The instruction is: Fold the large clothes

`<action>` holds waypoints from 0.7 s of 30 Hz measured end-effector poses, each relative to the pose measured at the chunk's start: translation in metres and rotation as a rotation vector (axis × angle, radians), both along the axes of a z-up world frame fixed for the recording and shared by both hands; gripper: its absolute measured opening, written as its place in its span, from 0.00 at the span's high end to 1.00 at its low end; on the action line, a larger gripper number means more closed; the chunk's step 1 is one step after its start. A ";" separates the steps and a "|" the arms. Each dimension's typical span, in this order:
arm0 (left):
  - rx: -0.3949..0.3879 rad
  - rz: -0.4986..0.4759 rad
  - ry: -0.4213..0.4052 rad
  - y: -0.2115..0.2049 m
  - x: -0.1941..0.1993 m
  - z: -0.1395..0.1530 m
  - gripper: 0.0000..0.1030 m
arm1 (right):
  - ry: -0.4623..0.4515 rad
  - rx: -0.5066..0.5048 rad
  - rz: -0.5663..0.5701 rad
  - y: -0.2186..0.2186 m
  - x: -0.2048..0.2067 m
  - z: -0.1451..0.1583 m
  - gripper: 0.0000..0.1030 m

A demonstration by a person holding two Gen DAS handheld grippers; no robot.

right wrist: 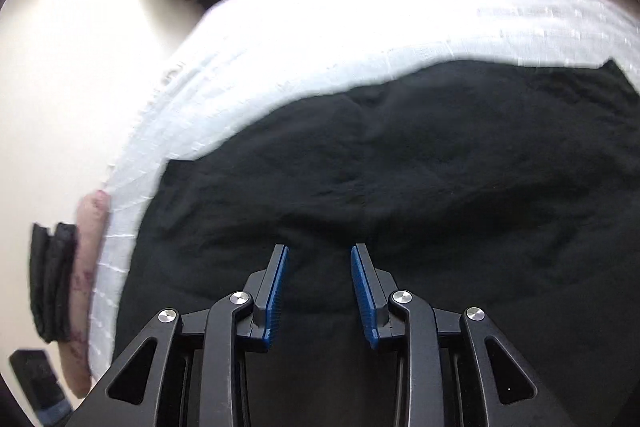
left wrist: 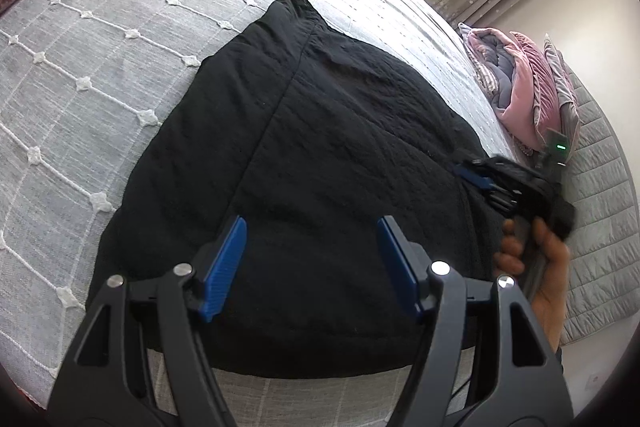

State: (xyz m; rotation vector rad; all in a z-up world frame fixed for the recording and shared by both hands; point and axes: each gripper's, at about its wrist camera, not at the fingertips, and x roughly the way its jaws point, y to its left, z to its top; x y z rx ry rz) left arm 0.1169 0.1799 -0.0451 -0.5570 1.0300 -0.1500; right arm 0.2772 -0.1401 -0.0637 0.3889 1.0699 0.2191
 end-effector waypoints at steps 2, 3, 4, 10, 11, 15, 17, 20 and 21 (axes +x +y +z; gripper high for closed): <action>0.002 -0.002 0.002 0.000 0.001 0.000 0.34 | -0.007 -0.033 0.007 0.003 0.005 -0.011 0.71; 0.006 -0.003 0.002 -0.001 0.001 0.000 0.34 | -0.012 -0.041 0.001 0.004 0.006 -0.015 0.71; 0.011 -0.005 0.001 -0.001 0.001 0.000 0.34 | -0.015 -0.038 -0.007 0.004 0.006 -0.015 0.71; -0.007 -0.003 0.004 0.005 -0.001 -0.001 0.34 | -0.037 -0.043 -0.021 0.001 -0.018 0.006 0.66; -0.012 0.000 0.002 0.007 -0.002 0.000 0.34 | -0.053 -0.035 -0.015 -0.003 -0.028 0.011 0.64; -0.026 0.000 -0.005 0.014 -0.006 0.003 0.34 | -0.079 -0.010 0.059 -0.003 -0.085 0.024 0.57; -0.027 0.006 -0.004 0.015 -0.009 0.003 0.34 | -0.089 -0.011 0.062 -0.004 -0.112 0.026 0.57; -0.011 0.021 -0.003 0.016 -0.013 0.004 0.34 | -0.079 0.015 0.081 -0.001 -0.141 0.018 0.56; -0.003 0.027 -0.002 0.017 -0.014 0.005 0.34 | -0.078 -0.005 0.083 0.003 -0.143 0.013 0.56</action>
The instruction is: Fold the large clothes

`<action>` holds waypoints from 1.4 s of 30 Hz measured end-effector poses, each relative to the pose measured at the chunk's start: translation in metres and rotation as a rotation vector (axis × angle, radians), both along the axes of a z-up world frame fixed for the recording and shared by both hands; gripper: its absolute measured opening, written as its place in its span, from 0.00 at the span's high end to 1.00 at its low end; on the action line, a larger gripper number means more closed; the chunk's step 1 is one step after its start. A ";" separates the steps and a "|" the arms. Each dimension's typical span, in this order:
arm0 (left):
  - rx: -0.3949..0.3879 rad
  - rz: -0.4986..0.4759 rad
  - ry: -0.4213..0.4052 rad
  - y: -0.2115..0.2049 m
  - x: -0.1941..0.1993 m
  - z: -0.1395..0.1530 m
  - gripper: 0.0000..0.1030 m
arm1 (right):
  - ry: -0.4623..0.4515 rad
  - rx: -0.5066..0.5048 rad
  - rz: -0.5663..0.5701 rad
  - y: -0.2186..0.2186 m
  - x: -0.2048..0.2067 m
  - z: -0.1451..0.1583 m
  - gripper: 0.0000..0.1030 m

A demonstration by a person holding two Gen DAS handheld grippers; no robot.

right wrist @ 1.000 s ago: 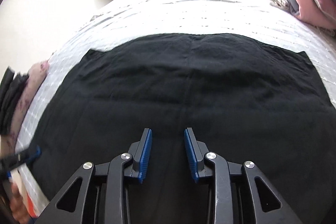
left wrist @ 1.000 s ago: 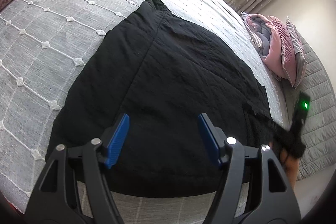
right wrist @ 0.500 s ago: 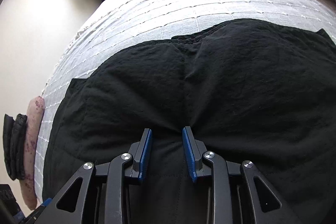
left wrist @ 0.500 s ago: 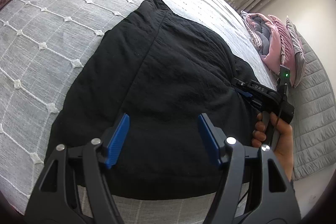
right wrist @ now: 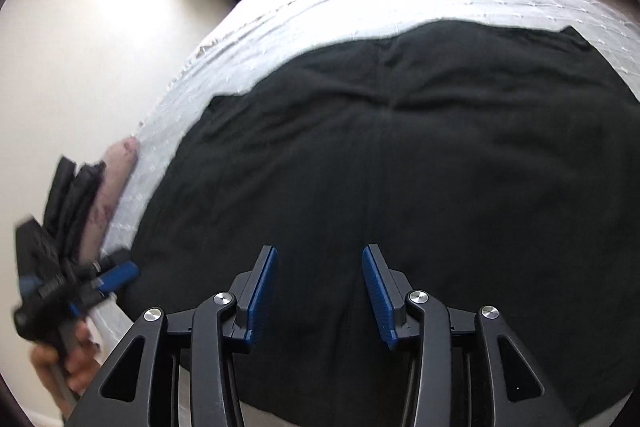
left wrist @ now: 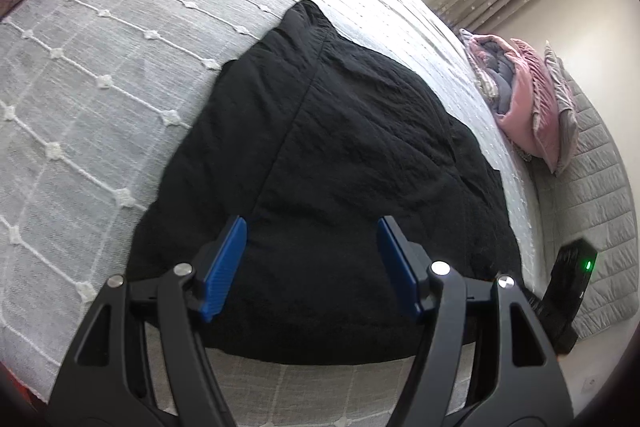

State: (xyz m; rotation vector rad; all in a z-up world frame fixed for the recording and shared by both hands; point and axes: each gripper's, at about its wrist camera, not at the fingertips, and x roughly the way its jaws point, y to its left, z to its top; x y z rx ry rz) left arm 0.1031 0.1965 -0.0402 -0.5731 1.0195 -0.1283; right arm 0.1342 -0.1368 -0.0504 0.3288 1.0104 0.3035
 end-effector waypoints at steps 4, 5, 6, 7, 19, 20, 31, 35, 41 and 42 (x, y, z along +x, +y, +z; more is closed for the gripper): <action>0.000 0.013 -0.004 0.008 -0.007 0.000 0.34 | -0.018 -0.018 -0.014 0.001 0.000 -0.021 0.56; 0.003 0.014 -0.006 0.010 -0.008 0.000 0.34 | -0.028 -0.034 -0.011 0.004 0.001 -0.022 0.56; 0.007 0.014 -0.009 0.012 -0.010 0.000 0.34 | -0.040 -0.053 -0.010 0.005 -0.001 -0.023 0.56; 0.010 0.017 -0.011 0.016 -0.013 0.001 0.34 | -0.045 -0.060 -0.013 0.007 -0.001 -0.023 0.56; -0.181 0.080 0.034 0.054 -0.073 -0.023 0.33 | -0.152 -0.150 0.050 -0.020 -0.057 0.026 0.39; -0.196 0.072 0.040 0.051 -0.072 -0.026 0.33 | -0.166 -0.175 0.050 -0.023 -0.061 0.027 0.39; -0.291 0.153 0.087 0.009 -0.036 -0.060 0.33 | -0.179 -0.188 0.073 -0.030 -0.073 0.015 0.80; -0.304 0.224 0.059 0.003 -0.025 -0.059 0.31 | -0.197 -0.200 0.110 -0.018 -0.074 0.012 0.84; -0.269 0.274 -0.020 0.000 -0.026 -0.055 0.52 | -0.183 -0.257 0.134 0.000 -0.067 -0.003 0.87; -0.271 0.279 -0.042 0.001 -0.027 -0.052 0.60 | -0.180 -0.254 0.133 0.000 -0.067 -0.004 0.87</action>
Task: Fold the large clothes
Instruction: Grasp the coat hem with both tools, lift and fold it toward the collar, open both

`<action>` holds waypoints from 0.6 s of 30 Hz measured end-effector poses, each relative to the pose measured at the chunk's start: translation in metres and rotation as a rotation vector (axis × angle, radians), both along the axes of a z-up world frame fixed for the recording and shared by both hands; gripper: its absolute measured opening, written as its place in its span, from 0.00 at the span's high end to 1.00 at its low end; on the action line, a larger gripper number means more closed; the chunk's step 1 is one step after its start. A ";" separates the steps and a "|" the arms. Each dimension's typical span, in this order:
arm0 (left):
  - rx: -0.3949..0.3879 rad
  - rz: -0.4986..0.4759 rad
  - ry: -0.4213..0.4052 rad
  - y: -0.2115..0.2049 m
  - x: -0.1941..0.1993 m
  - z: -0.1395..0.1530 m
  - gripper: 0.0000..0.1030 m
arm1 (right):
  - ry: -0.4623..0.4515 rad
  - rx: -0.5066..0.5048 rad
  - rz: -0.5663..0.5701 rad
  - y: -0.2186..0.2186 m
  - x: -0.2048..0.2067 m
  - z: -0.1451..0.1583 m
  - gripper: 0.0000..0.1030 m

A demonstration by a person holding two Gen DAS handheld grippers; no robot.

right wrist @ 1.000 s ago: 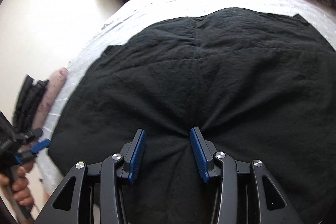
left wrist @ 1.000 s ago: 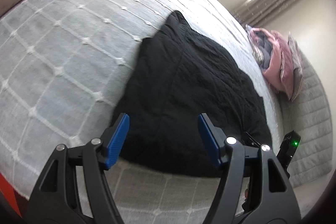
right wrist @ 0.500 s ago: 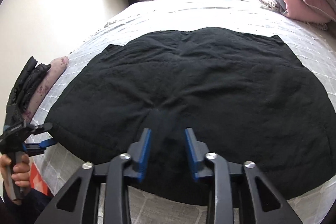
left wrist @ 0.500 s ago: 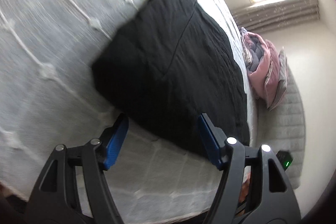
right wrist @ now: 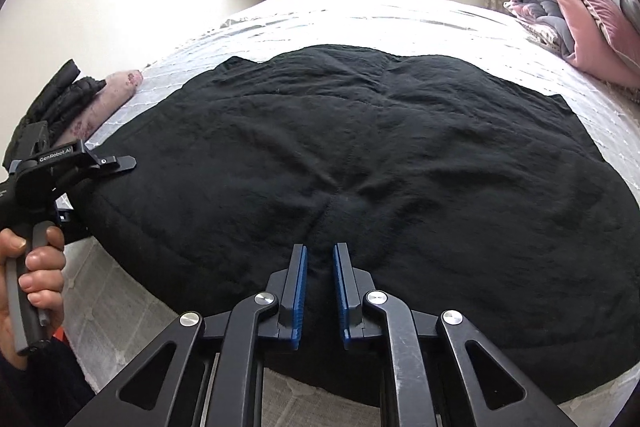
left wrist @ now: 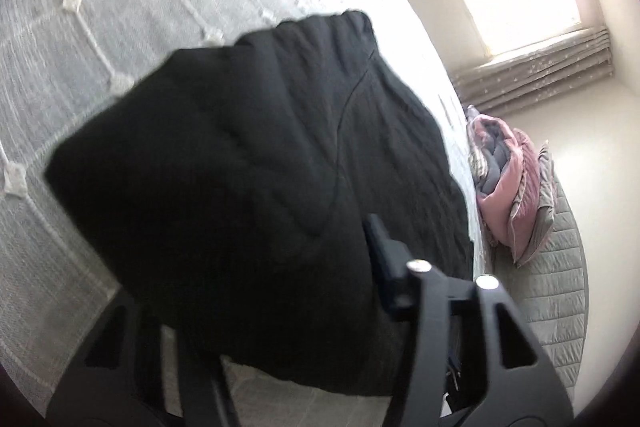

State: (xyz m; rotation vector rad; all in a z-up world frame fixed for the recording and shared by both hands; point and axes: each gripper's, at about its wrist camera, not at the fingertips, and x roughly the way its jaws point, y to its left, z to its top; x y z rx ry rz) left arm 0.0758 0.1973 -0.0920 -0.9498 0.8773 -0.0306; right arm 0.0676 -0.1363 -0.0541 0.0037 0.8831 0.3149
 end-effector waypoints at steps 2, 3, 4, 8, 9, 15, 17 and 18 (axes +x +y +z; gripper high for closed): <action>0.006 0.000 -0.054 -0.001 -0.002 0.010 0.66 | 0.013 0.010 -0.005 -0.001 0.001 -0.003 0.87; 0.031 -0.009 -0.087 -0.006 -0.003 0.020 0.69 | 0.026 0.019 -0.011 -0.001 0.003 -0.007 0.87; 0.052 -0.016 -0.109 -0.010 -0.004 0.026 0.71 | 0.036 0.028 -0.016 -0.003 0.004 -0.009 0.87; 0.137 -0.050 -0.230 -0.032 -0.007 0.066 0.75 | 0.064 0.053 -0.026 -0.007 0.007 -0.013 0.87; 0.154 -0.061 -0.262 -0.039 -0.007 0.076 0.76 | 0.067 0.063 -0.029 -0.009 0.006 -0.014 0.87; 0.310 -0.183 -0.463 -0.106 -0.010 0.138 0.77 | 0.082 0.126 -0.030 -0.019 0.005 -0.019 0.87; 0.400 -0.249 -0.530 -0.140 -0.013 0.156 0.77 | 0.106 0.184 -0.036 -0.028 0.008 -0.022 0.87; 0.441 -0.280 -0.558 -0.155 -0.015 0.162 0.77 | 0.119 0.216 -0.037 -0.033 0.010 -0.023 0.87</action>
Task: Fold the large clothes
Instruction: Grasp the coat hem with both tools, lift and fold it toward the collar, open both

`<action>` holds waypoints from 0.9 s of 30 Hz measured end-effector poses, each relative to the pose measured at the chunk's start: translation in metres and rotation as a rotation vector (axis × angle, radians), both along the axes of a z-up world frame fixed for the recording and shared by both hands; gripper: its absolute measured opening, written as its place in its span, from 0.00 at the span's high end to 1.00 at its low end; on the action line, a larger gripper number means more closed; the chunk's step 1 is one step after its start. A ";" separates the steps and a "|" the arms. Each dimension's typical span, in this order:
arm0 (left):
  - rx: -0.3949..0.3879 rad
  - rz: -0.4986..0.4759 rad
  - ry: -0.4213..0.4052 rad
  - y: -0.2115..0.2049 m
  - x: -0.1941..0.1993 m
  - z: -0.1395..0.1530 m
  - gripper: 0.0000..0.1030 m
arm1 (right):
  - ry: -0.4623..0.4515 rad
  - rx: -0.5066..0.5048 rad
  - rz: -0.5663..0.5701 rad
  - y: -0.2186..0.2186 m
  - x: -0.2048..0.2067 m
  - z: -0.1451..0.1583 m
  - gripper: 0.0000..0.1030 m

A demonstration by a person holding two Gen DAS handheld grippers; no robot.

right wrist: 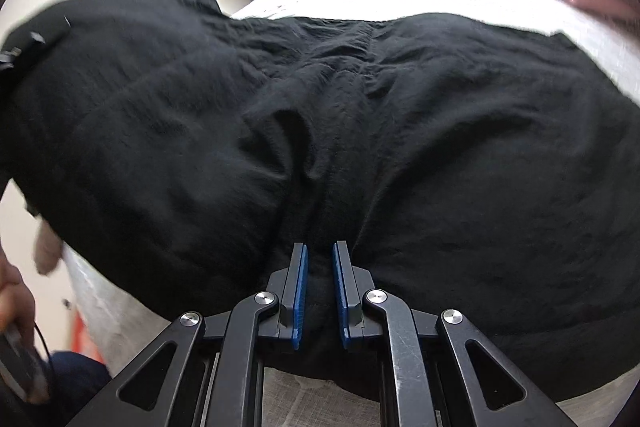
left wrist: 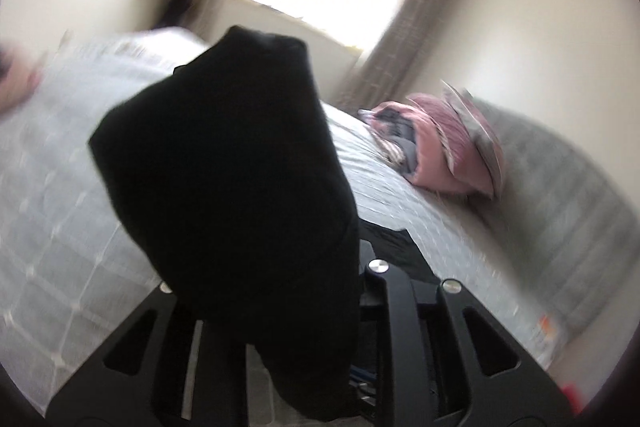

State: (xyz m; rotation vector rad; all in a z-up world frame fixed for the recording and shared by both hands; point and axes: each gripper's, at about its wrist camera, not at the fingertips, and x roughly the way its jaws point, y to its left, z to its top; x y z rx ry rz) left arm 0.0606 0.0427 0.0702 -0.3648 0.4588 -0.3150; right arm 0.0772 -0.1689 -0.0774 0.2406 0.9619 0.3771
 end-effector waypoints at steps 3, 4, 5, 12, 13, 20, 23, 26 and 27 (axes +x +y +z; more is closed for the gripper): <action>0.074 -0.067 -0.051 -0.030 -0.005 0.011 0.77 | 0.017 0.034 0.009 -0.006 0.003 -0.002 0.87; 0.091 -0.096 -0.060 -0.041 -0.005 0.014 0.77 | 0.022 0.045 0.011 -0.008 0.004 -0.003 0.87; 0.103 -0.116 -0.064 -0.048 -0.004 0.016 0.77 | 0.030 0.062 0.010 -0.012 0.004 -0.004 0.87; 0.139 -0.199 -0.088 -0.080 0.001 0.028 0.78 | 0.074 0.135 0.004 -0.030 0.010 -0.004 0.87; 0.143 -0.203 -0.093 -0.083 -0.002 0.029 0.78 | 0.081 0.135 0.008 -0.032 0.011 -0.003 0.87; 0.162 -0.232 -0.120 -0.086 -0.001 0.038 0.78 | 0.014 0.010 -0.101 -0.081 -0.004 0.039 0.81; 0.155 -0.266 -0.104 -0.098 0.000 0.037 0.78 | 0.004 0.004 -0.229 -0.126 -0.010 0.046 0.78; 0.141 -0.308 -0.088 -0.119 -0.002 0.030 0.78 | 0.034 0.089 -0.437 -0.189 -0.018 0.044 0.78; 0.154 -0.327 -0.088 -0.132 -0.004 0.027 0.78 | 0.033 0.115 -0.499 -0.206 -0.020 0.044 0.78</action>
